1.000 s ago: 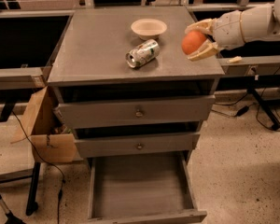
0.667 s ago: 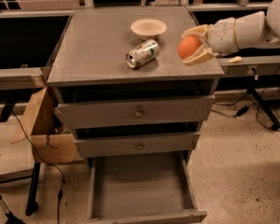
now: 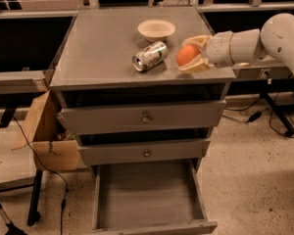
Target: Pick orange from bottom drawer and place on counter
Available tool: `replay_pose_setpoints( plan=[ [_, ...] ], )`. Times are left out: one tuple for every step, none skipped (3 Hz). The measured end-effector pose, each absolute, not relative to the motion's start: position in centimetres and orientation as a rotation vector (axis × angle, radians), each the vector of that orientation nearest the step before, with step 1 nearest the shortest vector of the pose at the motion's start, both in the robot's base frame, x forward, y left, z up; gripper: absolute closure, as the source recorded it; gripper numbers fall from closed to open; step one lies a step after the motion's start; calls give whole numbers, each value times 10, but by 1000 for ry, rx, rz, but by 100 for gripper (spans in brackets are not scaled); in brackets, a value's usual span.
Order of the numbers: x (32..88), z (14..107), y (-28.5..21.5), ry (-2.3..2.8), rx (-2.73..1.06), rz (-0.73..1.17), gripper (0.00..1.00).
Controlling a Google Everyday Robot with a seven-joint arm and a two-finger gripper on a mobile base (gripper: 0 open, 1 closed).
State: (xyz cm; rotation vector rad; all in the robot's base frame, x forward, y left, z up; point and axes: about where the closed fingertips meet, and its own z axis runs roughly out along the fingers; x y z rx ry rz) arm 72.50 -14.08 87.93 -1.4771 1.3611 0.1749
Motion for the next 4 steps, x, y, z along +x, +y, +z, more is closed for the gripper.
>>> replay_pose_setpoints(
  plan=[
    [734,876,-138,1383,-1405,169,81],
    [741,878,-137,1392,-1368,155,59],
    [744,879,-137,1399,-1354,151,35],
    [748,877,-139,1407,-1352,161,5]
  ],
)
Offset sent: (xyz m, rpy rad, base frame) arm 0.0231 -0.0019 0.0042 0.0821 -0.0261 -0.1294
